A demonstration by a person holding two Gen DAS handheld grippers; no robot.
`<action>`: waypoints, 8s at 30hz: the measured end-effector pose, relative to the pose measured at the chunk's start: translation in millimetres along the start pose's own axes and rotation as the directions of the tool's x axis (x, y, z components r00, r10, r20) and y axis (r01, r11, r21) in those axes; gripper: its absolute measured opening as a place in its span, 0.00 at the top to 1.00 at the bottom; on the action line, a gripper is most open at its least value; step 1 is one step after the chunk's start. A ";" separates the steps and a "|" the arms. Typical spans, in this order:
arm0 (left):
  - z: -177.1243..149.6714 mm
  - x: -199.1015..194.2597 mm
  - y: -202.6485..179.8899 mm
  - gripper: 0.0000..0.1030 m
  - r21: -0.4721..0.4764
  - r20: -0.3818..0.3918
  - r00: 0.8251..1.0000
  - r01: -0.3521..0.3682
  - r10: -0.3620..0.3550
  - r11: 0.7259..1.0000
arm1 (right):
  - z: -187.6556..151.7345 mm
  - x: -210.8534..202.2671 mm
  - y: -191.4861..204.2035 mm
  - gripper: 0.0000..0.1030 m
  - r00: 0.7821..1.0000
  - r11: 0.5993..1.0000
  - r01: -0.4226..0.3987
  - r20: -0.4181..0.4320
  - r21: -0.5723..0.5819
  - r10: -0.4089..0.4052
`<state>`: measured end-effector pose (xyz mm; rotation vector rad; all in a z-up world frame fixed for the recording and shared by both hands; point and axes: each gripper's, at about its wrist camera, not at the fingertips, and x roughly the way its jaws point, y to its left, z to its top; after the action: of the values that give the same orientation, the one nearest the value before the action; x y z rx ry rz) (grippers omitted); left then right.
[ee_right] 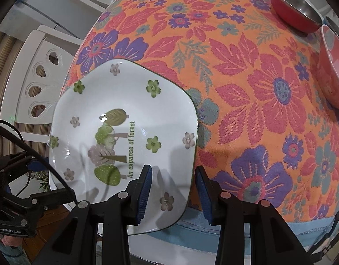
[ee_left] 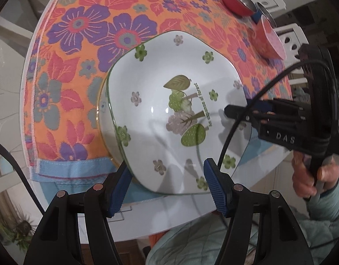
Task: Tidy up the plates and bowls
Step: 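Open both grippers and lift them off the plate stack, then move both grippers to the pink cartoon bowl rim and close on it, then carry the pink bowl with both grippers toward the tablecloth edge, then lower the pink bowl onto the tablecloth and open both grippers, then grasp the rim of the red-bottomed steel bowl with both grippers, then carry the red-bottomed steel bowl over the pink bowl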
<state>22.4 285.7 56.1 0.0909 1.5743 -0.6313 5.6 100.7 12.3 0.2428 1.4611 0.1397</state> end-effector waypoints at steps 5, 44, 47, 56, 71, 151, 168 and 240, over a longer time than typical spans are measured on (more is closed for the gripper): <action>-6.5 -9.1 14.5 0.39 0.013 -0.006 1.000 -0.018 0.018 1.000 | 2.1 2.8 6.8 0.61 1.000 0.999 0.028 -0.008 -0.031 -0.028; 248.7 73.2 -242.0 0.42 0.024 0.283 0.958 0.040 -0.045 0.999 | 45.7 -117.7 -324.6 0.53 0.932 0.923 -0.096 0.360 0.373 -0.048; 257.0 88.2 -244.7 0.47 -0.017 0.283 0.959 0.028 -0.022 0.999 | 53.5 -103.7 -330.7 0.54 0.936 0.929 -0.091 0.349 0.360 -0.043; 265.1 119.6 -248.3 0.87 -0.050 0.267 0.964 0.011 0.003 0.999 | 67.6 -73.0 -333.4 0.78 0.953 0.948 -0.075 0.303 0.310 -0.024; 222.3 89.7 -259.5 0.87 -0.027 0.312 0.950 0.040 -0.030 0.999 | 46.5 -93.6 -305.0 0.87 0.955 0.974 -0.020 0.294 0.226 -0.048; 154.6 -45.7 -286.3 0.69 -0.142 0.465 0.792 -0.375 0.396 0.916 | 15.8 -211.2 -269.0 0.56 0.929 0.973 -0.177 0.350 0.146 0.117; 254.4 -46.3 -259.6 0.69 -0.071 0.496 0.786 -0.388 0.369 0.919 | 127.0 -172.7 -256.9 0.47 0.940 0.958 -0.106 0.341 0.266 0.009; 275.5 61.1 -130.1 0.80 -0.146 0.278 0.959 0.094 -0.050 0.985 | 150.3 -20.5 -255.9 0.80 0.990 0.907 -0.143 0.043 0.397 0.138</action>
<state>206.7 35.6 50.0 -0.1677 1.3571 -0.5484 138.9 -163.6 -17.4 0.6828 1.4482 -0.0472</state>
